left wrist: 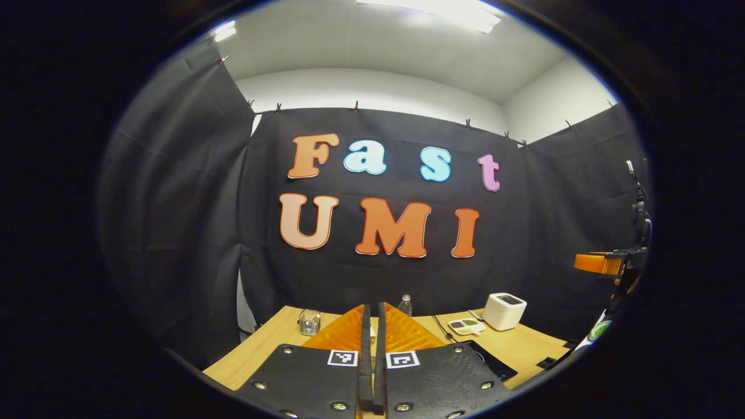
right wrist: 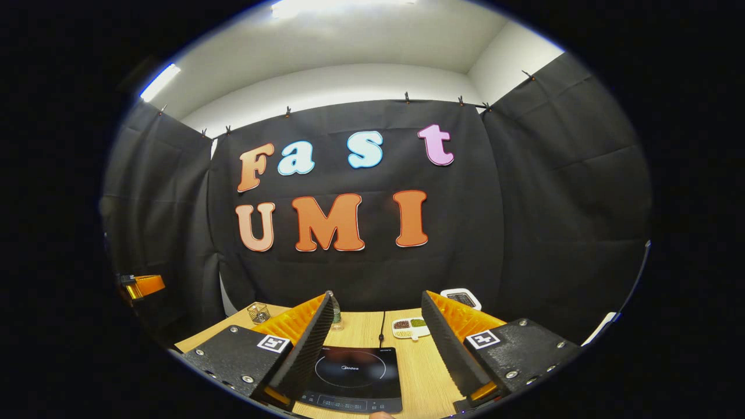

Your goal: First push the handle of the pot to place it horizontally, then grasp the pot with both hands and set it on the induction cooktop.

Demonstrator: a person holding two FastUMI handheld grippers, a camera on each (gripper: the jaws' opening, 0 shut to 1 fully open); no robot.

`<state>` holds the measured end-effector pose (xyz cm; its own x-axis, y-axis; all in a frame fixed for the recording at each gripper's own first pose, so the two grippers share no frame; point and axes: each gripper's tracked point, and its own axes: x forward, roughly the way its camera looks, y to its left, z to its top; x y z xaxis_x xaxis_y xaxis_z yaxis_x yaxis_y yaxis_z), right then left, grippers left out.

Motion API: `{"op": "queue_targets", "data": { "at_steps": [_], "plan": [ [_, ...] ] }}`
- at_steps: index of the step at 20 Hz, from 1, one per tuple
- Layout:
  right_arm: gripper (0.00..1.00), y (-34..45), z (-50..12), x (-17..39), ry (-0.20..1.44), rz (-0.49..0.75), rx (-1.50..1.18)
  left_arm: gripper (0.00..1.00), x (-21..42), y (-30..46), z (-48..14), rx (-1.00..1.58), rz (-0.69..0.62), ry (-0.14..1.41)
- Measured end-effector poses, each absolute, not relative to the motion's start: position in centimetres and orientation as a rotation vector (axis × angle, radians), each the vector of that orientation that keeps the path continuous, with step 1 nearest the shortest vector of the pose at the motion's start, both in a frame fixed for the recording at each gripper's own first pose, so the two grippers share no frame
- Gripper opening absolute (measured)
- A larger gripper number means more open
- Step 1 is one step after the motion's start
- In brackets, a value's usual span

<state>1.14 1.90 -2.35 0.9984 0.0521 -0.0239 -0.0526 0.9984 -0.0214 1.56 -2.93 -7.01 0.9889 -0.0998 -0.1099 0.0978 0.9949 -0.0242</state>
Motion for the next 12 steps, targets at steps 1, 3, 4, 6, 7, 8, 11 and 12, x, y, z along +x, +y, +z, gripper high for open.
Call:
{"op": "queue_targets", "data": {
  "at_steps": [1, 3, 4, 6, 7, 8, 11, 12],
  "plan": [
    [0.95, 2.0, -2.4, 1.2, 0.024, 0.054, -0.019, 0.03, 1.4, -3.2, -7.9, -0.021, -0.107, 0.127],
    [0.95, 2.0, -2.7, 1.3, 0.028, 0.057, -0.013, 0.03, 1.0, -3.6, -9.6, -0.02, -0.119, 0.16],
    [0.95, 2.0, -2.8, 1.4, 0.03, 0.056, -0.012, 0.03, 0.9, -3.4, -10.4, -0.016, -0.119, 0.176],
    [0.95, 2.0, -3.1, 1.5, 0.035, 0.057, -0.017, 0.03, 0.7, -3.5, -12.3, -0.016, -0.119, 0.212],
    [0.95, 2.0, -3.3, 1.5, 0.038, 0.057, -0.019, 0.03, 0.5, -3.5, -13.3, -0.017, -0.122, 0.23],
    [0.95, 1.9, -3.5, 1.6, 0.04, 0.057, -0.02, 0.03, 0.3, -3.4, -14.2, -0.019, -0.118, 0.245],
    [0.95, 1.8, -3.9, 1.9, 0.048, 0.056, -0.016, 0.03, -0.3, -3.1, -17.0, -0.004, -0.115, 0.3],
    [0.95, 1.8, -4.0, 2.0, 0.049, 0.055, -0.014, 0.03, -0.6, -2.9, -17.9, -0.001, -0.112, 0.314]
  ]
}}
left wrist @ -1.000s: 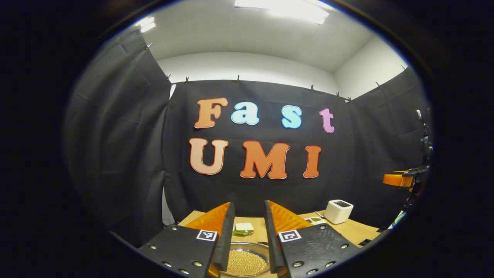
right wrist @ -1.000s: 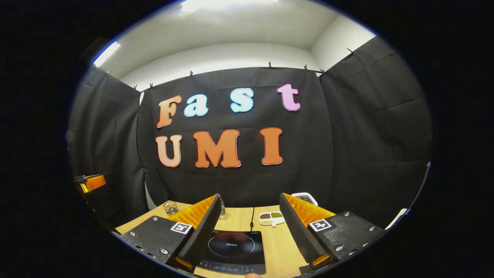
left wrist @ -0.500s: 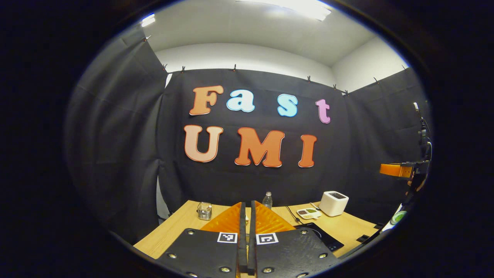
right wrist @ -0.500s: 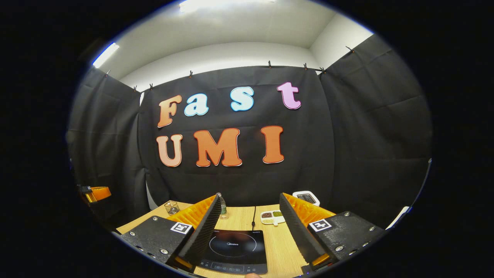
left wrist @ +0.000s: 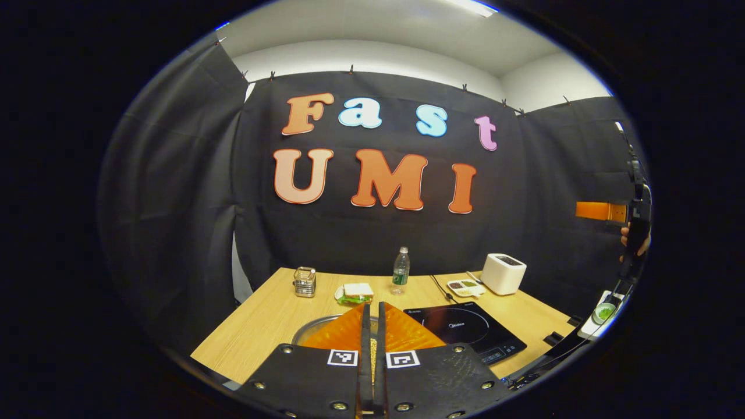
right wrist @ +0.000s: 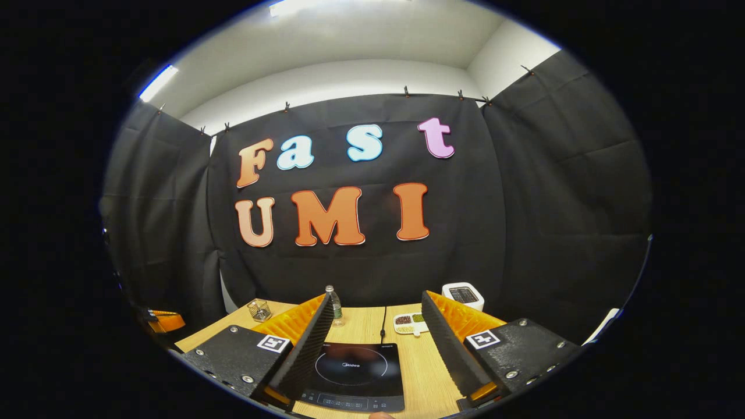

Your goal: First push the handle of the pot to place it horizontally, then grasp the pot with both hands and set it on the induction cooktop.

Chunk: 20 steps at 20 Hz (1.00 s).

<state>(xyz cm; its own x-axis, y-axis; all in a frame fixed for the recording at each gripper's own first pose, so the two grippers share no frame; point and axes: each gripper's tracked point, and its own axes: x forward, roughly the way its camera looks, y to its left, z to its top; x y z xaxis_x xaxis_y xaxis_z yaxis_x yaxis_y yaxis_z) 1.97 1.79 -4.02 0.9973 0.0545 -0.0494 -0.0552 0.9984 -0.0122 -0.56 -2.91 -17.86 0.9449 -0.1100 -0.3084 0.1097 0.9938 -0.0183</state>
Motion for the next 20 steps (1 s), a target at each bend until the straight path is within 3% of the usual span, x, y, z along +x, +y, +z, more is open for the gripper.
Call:
{"op": "queue_targets", "data": {
  "at_steps": [20],
  "plan": [
    [0.95, 3.4, -7.0, 3.1, 0.104, 0.072, -0.033, 0.03, -7.4, 2.5, -35.3, -0.044, -0.019, 0.654]
  ]
}}
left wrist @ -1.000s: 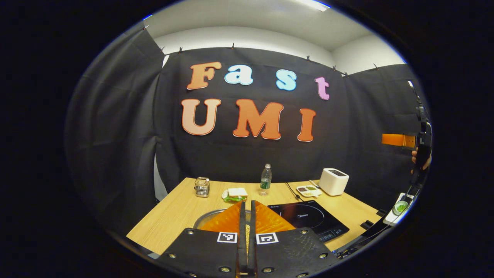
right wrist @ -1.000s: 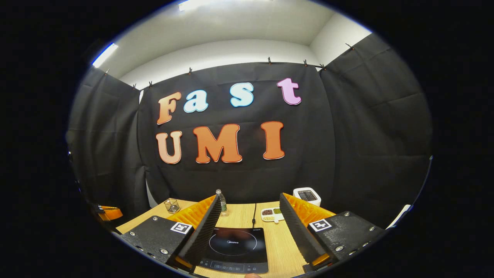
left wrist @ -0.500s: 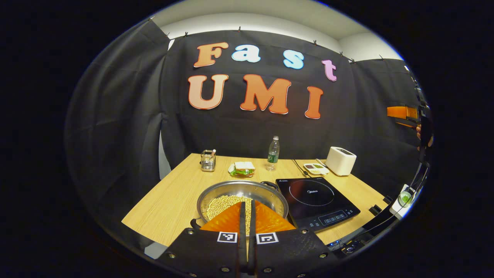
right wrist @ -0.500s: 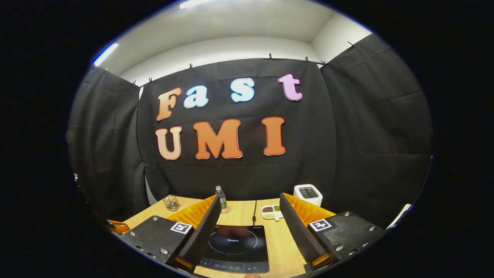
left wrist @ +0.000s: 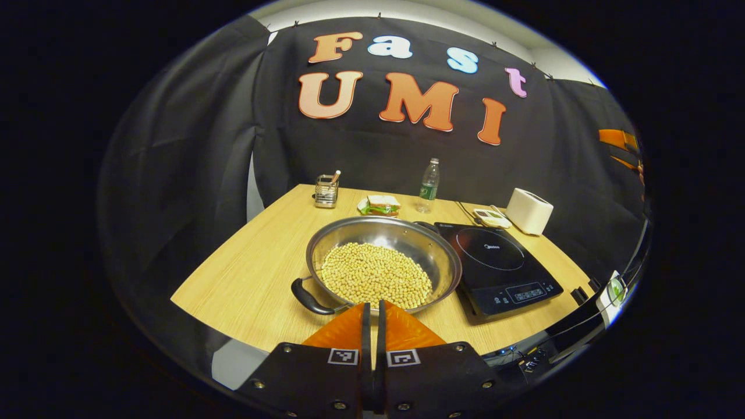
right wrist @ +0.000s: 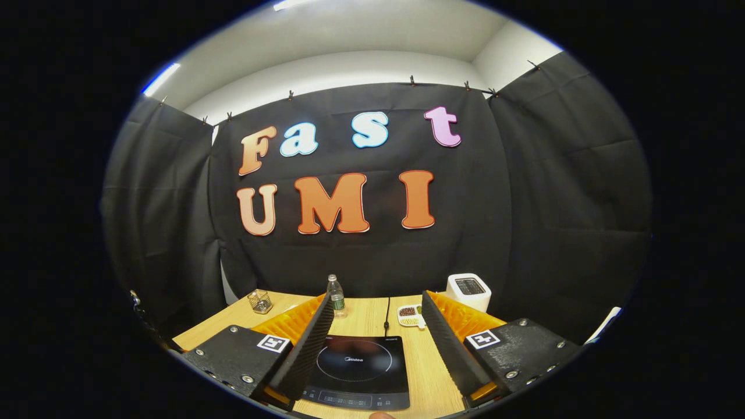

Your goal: First push the handle of the pot to place it horizontally, then grasp the pot with both hands and set it on the induction cooktop.

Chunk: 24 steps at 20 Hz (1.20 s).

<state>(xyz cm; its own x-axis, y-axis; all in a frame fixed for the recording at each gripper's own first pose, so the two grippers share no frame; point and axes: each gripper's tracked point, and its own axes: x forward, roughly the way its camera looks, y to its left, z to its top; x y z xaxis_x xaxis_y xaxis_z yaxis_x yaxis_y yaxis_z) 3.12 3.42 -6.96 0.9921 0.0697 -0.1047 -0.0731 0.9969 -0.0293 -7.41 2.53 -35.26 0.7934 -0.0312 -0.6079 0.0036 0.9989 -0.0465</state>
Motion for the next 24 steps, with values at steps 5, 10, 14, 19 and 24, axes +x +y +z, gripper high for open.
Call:
{"op": "queue_targets", "data": {
  "at_steps": [5, 10, 14, 19, 24],
  "plan": [
    [0.95, 3.8, -8.0, 3.5, 0.126, 0.075, -0.04, 0.03, -8.1, 3.2, -38.5, -0.051, -0.007, 0.718],
    [0.95, 4.1, -8.4, 3.8, 0.134, 0.074, -0.032, 0.03, -7.7, 4.7, -41.4, -0.058, 0.026, 0.781],
    [0.95, 4.2, -8.8, 4.2, 0.139, 0.07, -0.038, 0.03, -7.0, 5.9, -43.0, -0.058, 0.046, 0.816],
    [0.94, 4.2, -9.1, 4.8, 0.146, 0.063, -0.031, 0.03, -5.5, 7.2, -43.0, -0.043, 0.062, 0.81],
    [0.95, 4.0, -8.8, 5.5, 0.132, 0.044, -0.025, 0.02, -4.9, 8.4, -43.0, -0.053, 0.061, 0.815]
  ]
}}
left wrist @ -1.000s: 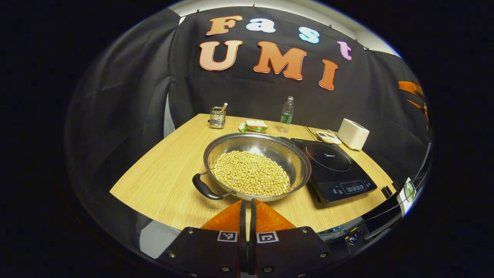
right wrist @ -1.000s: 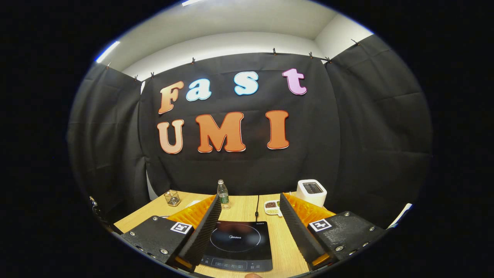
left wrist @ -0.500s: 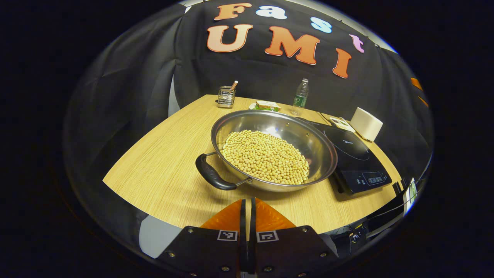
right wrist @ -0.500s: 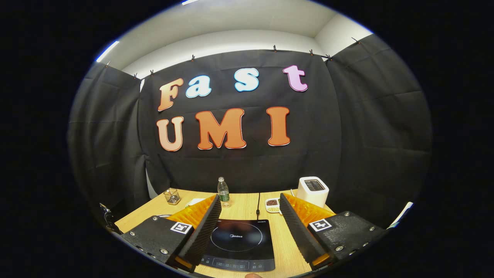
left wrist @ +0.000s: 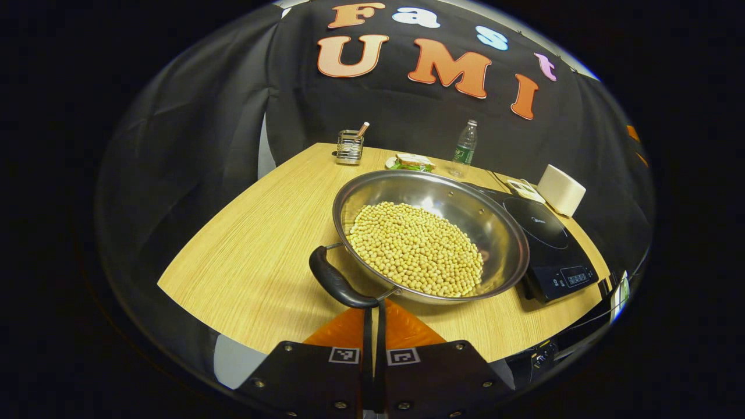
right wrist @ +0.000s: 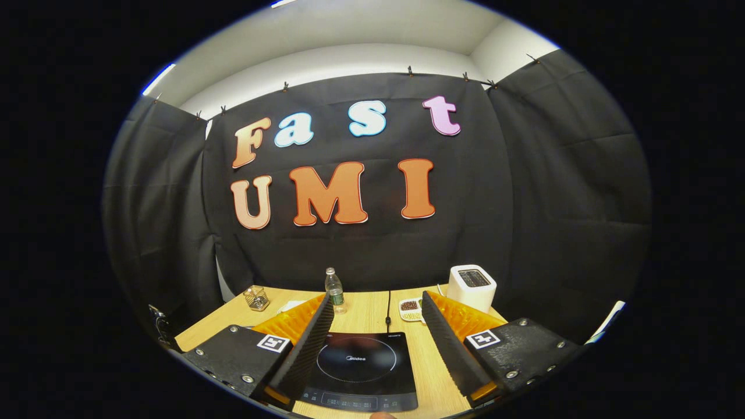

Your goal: First push the handle of the pot to place it horizontally, then grasp the pot with both hands and set it on the induction cooktop.

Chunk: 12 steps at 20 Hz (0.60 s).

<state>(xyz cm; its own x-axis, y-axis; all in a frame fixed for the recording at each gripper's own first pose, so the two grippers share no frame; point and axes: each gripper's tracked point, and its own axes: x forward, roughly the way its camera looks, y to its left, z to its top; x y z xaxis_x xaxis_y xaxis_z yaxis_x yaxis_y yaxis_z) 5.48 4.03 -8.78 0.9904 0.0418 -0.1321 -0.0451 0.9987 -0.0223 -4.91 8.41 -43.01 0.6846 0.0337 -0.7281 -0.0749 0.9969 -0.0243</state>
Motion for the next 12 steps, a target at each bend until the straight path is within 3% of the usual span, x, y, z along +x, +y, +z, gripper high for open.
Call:
{"op": "queue_targets", "data": {
  "at_steps": [12],
  "plan": [
    [0.95, 5.1, -9.1, 5.3, 0.13, 0.021, -0.02, 0.02, -1.4, 13.1, -43.3, -0.039, 0.051, 0.811]
  ]
}}
